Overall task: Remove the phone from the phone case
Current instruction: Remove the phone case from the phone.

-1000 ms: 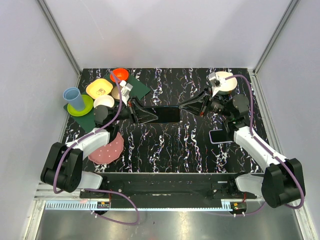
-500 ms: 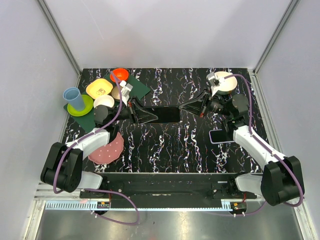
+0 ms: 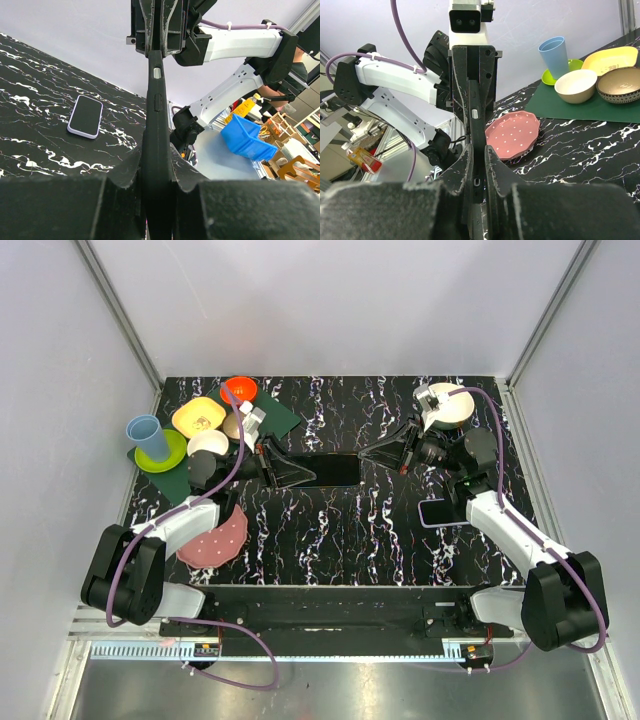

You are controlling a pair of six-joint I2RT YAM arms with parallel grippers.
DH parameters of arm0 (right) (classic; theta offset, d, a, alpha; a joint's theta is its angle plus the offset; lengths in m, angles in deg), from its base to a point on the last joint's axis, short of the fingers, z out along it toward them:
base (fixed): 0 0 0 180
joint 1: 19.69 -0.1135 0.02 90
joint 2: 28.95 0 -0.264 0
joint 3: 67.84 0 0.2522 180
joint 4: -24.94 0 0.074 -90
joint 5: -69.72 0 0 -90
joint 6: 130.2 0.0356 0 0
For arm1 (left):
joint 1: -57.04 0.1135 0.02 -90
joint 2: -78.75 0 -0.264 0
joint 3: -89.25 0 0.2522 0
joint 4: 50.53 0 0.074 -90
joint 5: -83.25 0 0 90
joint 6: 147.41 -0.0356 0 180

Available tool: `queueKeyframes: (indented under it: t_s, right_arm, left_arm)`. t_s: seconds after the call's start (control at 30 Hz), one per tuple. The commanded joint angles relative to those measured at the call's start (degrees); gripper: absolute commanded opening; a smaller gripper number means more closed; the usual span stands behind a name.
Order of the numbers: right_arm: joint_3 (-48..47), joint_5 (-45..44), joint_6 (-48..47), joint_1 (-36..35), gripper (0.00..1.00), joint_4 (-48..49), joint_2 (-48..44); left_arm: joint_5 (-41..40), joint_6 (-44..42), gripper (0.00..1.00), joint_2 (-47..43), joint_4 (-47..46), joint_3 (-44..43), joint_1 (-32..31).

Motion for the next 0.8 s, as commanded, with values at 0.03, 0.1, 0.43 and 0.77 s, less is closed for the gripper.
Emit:
queueKeyframes:
  t_s: [0.03,0.1,0.43,0.77]
  right_arm:
    - [-0.95,0.24,1.27,-0.41,0.00,1.11,-0.25]
    - [-1.04,0.06,1.27,-0.41,0.00,0.58,-0.34]
    - [-1.48,-1.60,3.12,-0.32,0.00,-1.53,-0.34]
    - [-0.95,-4.15,5.84,0.73,0.00,-1.36,-0.60]
  left_arm:
    - [1.34,-1.79,0.00,-1.97,-17.15,-0.36,-1.54]
    - [1.34,-1.97,0.00,-2.06,-17.15,-0.27,-1.54]
    - [1.69,-2.41,0.00,-2.59,-17.15,-0.01,-1.63]
    - [1.70,-2.67,0.00,-2.68,-17.15,0.08,-1.72]
